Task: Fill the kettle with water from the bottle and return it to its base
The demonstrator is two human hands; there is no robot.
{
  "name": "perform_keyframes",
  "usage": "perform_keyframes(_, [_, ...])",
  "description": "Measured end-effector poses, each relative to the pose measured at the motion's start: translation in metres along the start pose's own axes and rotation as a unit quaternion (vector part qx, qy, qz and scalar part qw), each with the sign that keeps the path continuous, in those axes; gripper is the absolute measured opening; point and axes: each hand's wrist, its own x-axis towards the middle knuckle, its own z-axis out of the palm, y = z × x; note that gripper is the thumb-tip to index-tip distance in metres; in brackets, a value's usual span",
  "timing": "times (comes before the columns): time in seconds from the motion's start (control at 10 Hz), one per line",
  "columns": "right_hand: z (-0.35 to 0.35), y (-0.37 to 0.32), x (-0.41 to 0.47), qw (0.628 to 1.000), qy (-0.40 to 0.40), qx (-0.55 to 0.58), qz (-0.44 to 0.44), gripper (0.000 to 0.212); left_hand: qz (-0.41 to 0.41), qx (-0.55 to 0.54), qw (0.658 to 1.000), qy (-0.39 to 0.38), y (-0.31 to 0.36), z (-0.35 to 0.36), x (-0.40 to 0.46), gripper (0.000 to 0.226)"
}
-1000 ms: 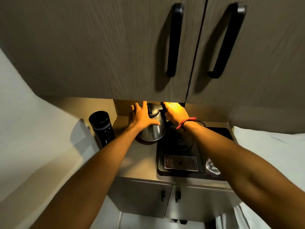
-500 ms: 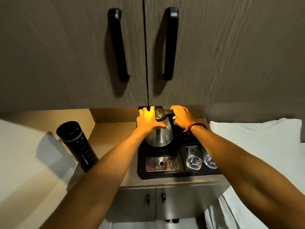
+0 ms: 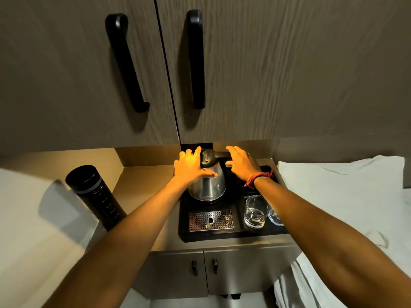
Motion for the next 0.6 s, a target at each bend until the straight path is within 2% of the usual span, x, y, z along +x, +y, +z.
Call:
perform_keyframes(0.1, [0.005,0.007,-0.007,0.998,0.022,-0.06,0.003,0.045,-0.003,0.008,1.0,0.014,0.001,0.002,-0.003,0.119])
perform_keyframes(0.2, [0.011,0.011,-0.006,0.989,0.031,-0.142,-0.006,0.047,0.012,0.022,0.999,0.037,-0.002,0.005,-0.01,0.108])
perform_keyframes(0.3, [0.012,0.009,-0.004,0.983,0.025,-0.179,-0.009,0.047,0.014,0.039,0.999,0.034,-0.002,0.006,-0.016,0.109])
perform_keyframes(0.5, [0.013,-0.003,-0.011,0.981,0.003,-0.193,0.017,0.055,-0.017,0.082,0.996,-0.017,0.008,-0.002,-0.021,0.112])
perform_keyframes(0.6, [0.012,-0.015,-0.02,0.975,0.031,-0.22,0.017,0.064,-0.001,0.123,0.992,0.008,0.015,-0.008,-0.03,0.103])
